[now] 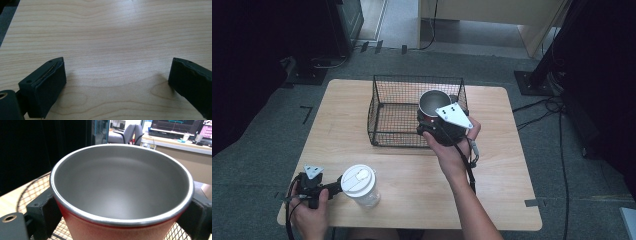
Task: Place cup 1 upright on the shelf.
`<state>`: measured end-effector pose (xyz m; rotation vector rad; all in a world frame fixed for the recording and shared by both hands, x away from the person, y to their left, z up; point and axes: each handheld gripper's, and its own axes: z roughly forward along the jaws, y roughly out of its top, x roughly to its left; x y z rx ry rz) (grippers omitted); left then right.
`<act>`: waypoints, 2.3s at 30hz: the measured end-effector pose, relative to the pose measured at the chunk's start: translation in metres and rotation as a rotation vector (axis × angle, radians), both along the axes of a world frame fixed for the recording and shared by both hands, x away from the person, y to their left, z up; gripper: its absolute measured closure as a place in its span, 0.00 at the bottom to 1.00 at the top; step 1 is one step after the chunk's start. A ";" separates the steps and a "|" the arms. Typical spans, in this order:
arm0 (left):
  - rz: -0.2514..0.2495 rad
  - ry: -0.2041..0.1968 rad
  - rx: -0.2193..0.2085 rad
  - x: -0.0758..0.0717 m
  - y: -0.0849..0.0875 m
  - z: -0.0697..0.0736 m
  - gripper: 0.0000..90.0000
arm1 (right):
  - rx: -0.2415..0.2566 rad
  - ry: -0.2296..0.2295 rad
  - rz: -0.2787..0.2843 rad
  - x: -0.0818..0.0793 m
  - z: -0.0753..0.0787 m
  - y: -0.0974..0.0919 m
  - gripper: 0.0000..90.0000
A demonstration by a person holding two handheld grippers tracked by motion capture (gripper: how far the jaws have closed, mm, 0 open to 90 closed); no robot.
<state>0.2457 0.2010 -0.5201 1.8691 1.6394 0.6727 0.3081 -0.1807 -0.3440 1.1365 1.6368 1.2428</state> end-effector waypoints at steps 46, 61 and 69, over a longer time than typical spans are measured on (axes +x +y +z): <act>-0.001 0.002 0.001 0.000 0.000 0.000 0.02 | -0.033 0.304 -0.052 0.097 -0.075 -0.007 0.08; -0.001 0.002 0.001 0.000 0.000 0.000 0.02 | -0.066 0.352 -0.056 0.092 -0.089 -0.004 0.08; -0.001 0.001 0.001 0.000 0.000 0.000 0.02 | -0.034 0.356 -0.073 0.084 -0.092 -0.004 0.08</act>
